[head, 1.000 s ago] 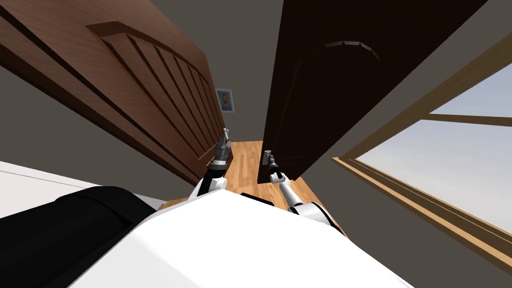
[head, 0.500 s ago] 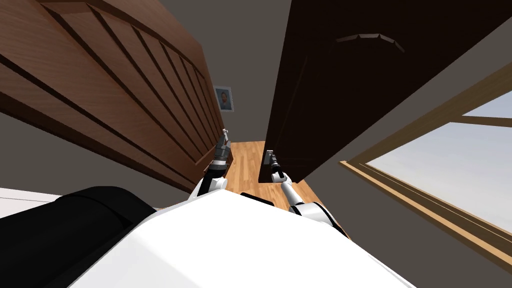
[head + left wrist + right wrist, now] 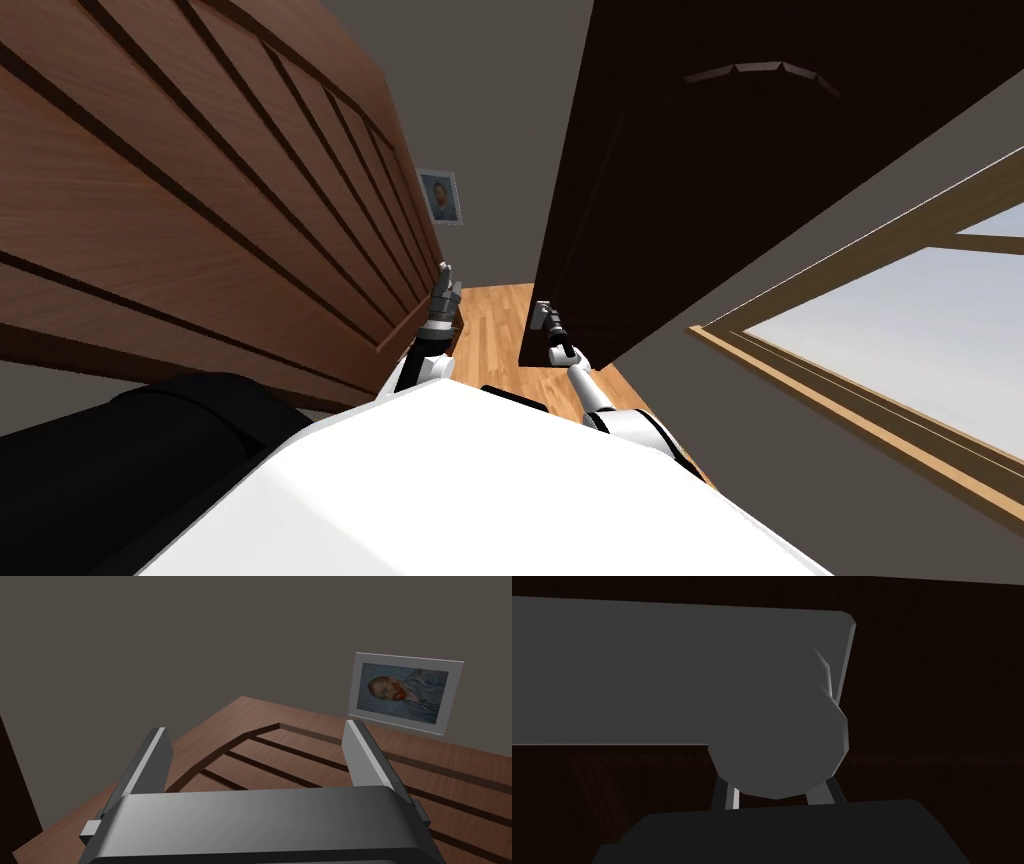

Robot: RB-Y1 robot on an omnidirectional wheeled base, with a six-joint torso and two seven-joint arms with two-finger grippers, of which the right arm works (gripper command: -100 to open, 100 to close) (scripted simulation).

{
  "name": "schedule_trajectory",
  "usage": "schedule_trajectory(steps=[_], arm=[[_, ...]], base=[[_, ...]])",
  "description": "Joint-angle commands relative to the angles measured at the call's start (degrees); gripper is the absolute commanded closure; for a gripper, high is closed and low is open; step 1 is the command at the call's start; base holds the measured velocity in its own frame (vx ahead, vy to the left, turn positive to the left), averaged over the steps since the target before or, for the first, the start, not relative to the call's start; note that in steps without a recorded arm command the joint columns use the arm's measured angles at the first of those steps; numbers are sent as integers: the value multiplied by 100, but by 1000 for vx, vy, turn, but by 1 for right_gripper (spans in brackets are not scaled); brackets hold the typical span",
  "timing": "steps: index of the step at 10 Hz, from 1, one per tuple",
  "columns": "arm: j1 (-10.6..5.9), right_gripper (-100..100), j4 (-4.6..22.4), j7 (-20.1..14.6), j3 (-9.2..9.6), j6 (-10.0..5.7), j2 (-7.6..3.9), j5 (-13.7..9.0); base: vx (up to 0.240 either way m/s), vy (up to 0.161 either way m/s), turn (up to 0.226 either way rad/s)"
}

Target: Push the door open

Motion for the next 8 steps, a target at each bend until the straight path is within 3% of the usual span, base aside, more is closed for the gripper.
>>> schedule_trajectory(steps=[1,2,6,8], arm=[[-80,100,69,54,-168,-1,-70,-49],[-201,-100,313,25,-116,-95,-45,-45],[-209,-100,294,-1,-90,-72,-33,-51],[-216,-100,278,-24,-67,-52,29,-56]], base=[[166,149,-146],[-45,85,-51],[-184,-27,-5],[-240,9,-17]])
